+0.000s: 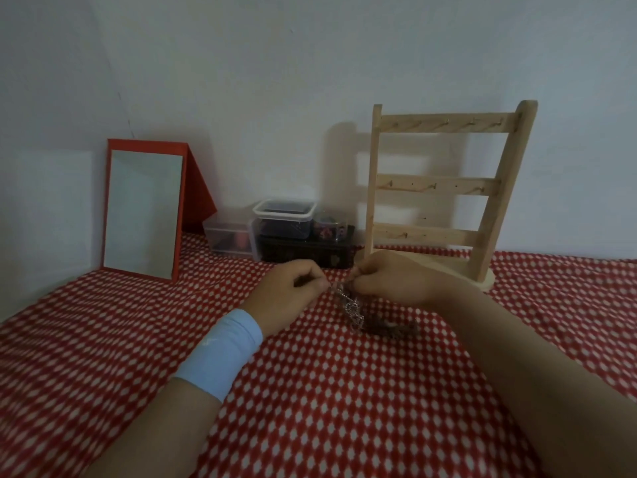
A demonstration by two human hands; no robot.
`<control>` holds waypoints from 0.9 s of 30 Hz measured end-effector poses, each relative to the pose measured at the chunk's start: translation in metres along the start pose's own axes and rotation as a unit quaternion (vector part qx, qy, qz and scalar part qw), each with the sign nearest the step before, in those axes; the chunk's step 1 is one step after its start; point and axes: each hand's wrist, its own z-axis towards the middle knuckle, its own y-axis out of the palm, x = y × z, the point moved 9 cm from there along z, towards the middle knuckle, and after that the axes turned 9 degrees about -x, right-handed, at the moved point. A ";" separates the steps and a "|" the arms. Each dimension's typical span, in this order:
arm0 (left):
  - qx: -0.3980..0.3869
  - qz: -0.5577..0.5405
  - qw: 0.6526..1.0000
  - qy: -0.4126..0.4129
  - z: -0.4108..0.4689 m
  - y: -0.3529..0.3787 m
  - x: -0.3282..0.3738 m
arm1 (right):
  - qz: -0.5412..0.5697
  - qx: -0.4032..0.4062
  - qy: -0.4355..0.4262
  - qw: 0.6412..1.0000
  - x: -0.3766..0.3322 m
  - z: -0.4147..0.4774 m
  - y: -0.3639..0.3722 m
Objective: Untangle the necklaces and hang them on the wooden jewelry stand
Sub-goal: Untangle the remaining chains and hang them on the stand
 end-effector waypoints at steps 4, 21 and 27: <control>0.002 -0.236 0.971 -0.034 0.001 0.005 -0.009 | 0.243 -0.027 -0.043 0.969 0.004 0.000 0.009; 0.062 -0.097 0.991 -0.068 0.001 -0.012 0.000 | 0.329 0.019 -0.118 0.937 0.004 0.003 0.003; -0.004 -0.210 0.970 -0.127 -0.002 0.003 -0.011 | 0.357 -0.001 -0.090 0.930 0.006 0.010 0.013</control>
